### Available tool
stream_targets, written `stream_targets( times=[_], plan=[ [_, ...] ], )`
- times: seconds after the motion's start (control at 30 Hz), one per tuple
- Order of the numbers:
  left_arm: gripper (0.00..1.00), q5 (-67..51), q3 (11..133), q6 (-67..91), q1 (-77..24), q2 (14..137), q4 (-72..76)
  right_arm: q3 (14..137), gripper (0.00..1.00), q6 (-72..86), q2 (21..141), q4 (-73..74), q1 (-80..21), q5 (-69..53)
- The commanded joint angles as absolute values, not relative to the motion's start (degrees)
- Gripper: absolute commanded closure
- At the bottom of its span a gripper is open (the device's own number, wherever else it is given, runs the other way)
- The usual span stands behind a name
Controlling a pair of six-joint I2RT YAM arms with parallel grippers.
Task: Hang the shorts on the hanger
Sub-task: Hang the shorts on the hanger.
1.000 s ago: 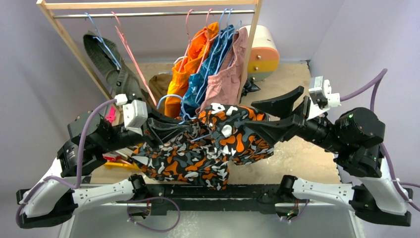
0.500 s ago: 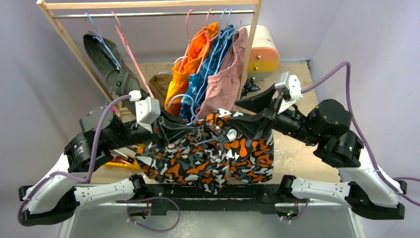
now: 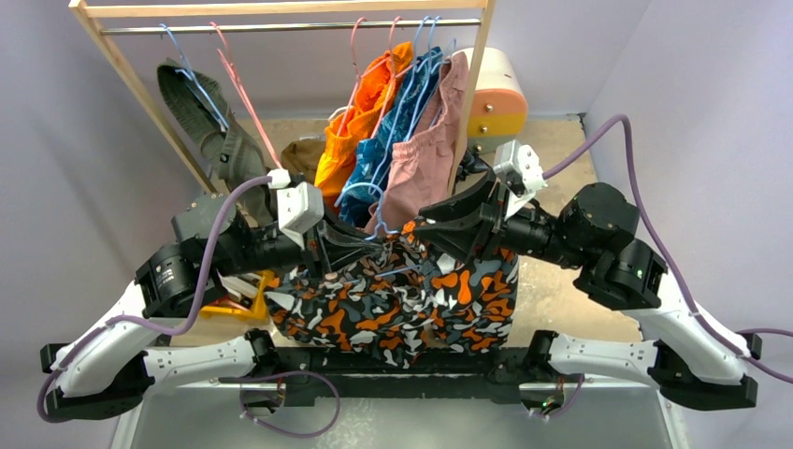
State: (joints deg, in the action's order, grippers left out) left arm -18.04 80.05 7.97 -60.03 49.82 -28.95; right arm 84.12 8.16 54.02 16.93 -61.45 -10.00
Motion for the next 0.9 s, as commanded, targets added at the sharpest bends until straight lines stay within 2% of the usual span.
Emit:
stream_targets(
  times=[0.0,0.07,0.2,0.27,0.37,0.63,0.87],
  plan=[
    [1.00,-19.3,82.3,8.7,-59.9,49.1,-25.4,84.3,0.68,8.8,54.3,13.9,-61.6,-12.2],
    [1.00,-19.3,82.3,8.7,-59.9,48.9,-25.4,84.2,0.73,8.8,54.2,14.1,-61.6,-12.3],
    [1.00,-19.3,82.2,8.7,-59.9,48.8,-25.4,83.8,0.71,8.9,54.2,14.1,-61.6,-11.3],
    [1.00,-19.3,82.2,8.7,-59.9,48.7,-25.3,83.9,0.80,9.0,54.4,14.1,-61.6,-12.1],
    [1.00,-19.2,82.2,8.7,-59.9,48.6,-25.3,84.4,1.00,8.9,55.0,14.5,-61.6,-12.6],
    [1.00,-19.3,81.1,9.3,-59.9,47.7,-25.7,82.9,1.00,9.7,52.1,11.0,-61.6,-2.9],
    [1.00,-19.0,82.2,8.9,-59.9,47.3,-26.4,83.1,1.00,12.7,50.7,12.1,-61.6,16.9]
  ],
)
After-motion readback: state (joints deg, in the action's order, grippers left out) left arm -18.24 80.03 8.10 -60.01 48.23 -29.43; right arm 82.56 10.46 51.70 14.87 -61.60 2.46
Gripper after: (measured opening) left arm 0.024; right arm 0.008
